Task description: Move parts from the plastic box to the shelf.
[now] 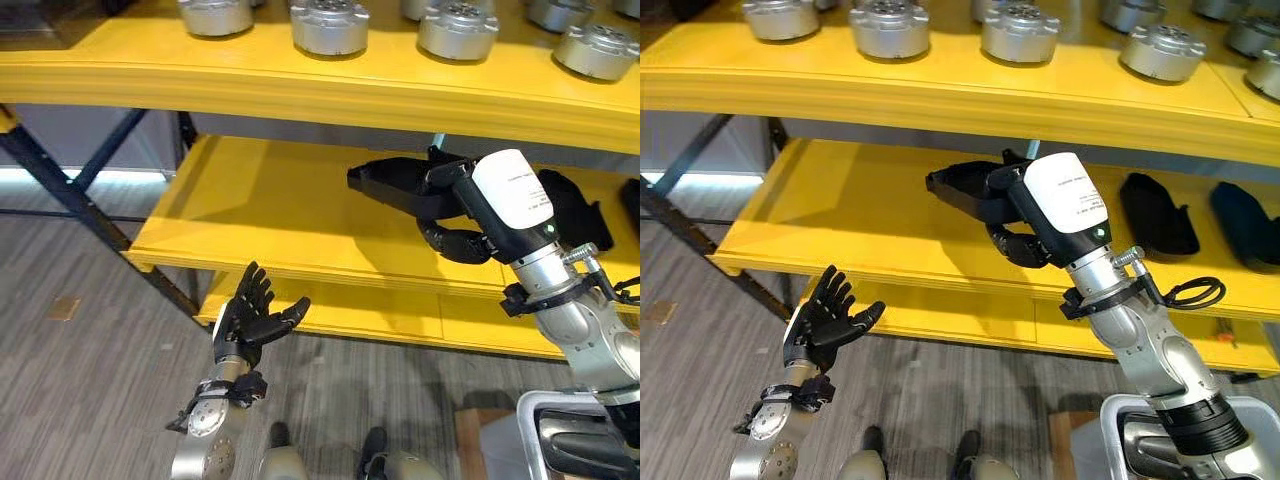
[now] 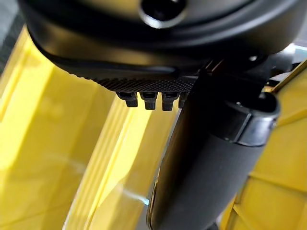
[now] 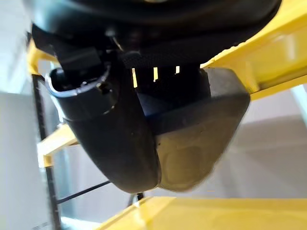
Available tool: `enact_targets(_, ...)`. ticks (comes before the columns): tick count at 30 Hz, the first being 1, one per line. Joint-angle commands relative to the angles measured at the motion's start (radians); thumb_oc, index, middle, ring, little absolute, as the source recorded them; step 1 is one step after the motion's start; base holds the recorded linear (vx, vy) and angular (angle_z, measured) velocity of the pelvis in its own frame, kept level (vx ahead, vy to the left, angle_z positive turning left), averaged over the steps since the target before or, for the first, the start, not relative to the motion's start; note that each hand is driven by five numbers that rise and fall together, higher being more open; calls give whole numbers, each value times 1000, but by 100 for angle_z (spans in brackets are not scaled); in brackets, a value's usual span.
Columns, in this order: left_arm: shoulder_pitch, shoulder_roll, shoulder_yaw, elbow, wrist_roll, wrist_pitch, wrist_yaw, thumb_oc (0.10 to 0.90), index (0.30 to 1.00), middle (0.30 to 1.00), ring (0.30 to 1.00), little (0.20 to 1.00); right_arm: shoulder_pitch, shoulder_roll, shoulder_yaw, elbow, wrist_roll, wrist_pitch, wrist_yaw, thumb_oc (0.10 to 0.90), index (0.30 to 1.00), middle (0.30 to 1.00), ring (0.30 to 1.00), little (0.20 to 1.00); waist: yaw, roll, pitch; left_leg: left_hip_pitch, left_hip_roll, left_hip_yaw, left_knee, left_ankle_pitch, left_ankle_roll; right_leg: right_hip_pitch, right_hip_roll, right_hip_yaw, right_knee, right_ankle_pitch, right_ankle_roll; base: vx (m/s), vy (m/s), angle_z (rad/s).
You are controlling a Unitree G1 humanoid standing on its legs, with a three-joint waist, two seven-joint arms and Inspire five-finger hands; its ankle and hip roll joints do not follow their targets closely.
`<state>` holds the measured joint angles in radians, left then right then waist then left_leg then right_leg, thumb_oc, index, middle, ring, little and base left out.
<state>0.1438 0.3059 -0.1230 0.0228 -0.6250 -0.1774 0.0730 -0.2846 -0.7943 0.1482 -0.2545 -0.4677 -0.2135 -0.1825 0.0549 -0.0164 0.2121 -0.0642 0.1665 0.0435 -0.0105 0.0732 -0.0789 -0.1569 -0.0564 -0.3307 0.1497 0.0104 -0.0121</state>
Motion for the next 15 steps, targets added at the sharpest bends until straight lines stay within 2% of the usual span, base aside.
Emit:
enact_targets(1, -28, 58, -1, -112, -26, -86, -47, 900, 1000, 1000, 1000, 1000, -141, 33, -43, -59, 56, -21, -89, 400, 300, 300, 300, 300, -11, -41, -92, -40, 16, -16, 76, -20, -4, 177, -90, 38, -52, -88, 94, 53, 96, -28)
enact_targets(5, -29, 70, -2, -119, -31, -90, -51, 900, 1000, 1000, 1000, 1000, -178, 66, -11, -12, 70, -10, -77, 400, 300, 300, 300, 300, 0, -49, -105, -16, 8, 22, 90, -53, 7, 189, -123, 37, -51, -72, 115, 74, 115, -47)
enact_targets(6, -29, 80, -16, -120, -35, -89, -51, 900, 1000, 1000, 1000, 1000, -217, 80, 25, 50, 82, 7, -74, 400, 300, 300, 300, 300, 12, -53, -107, -1, 2, 39, 100, -73, 14, 193, -137, 44, -49, -64, 126, 81, 150, -62)
enact_targets(11, -30, 94, -33, -122, -47, -86, -56, 900, 1000, 1000, 1000, 1000, -291, 81, 77, 167, 111, 33, -84, 400, 300, 300, 300, 300, 25, -58, -106, 5, -2, 50, 116, -90, 17, 200, -147, 45, -49, -65, 132, 24, 46, -16)
enact_targets(13, -36, 116, -54, -128, -61, -81, -67, 900, 1000, 1000, 1000, 1000, -374, 56, 121, 301, 136, 58, -96, 400, 300, 300, 300, 300, 35, -62, -96, -9, 0, 45, 143, -99, 15, 195, -148, 44, -41, -69, 129, -38, -5, 1)
enact_targets(15, -50, 144, -78, -134, -78, -84, -81, 900, 1000, 1000, 1000, 1000, -504, 18, 180, 461, 165, 83, -115, 400, 300, 300, 300, 300, 46, -59, -58, -61, 1, 32, 198, -107, 12, 158, -155, 41, -2, -76, 123, -195, -16, 10)
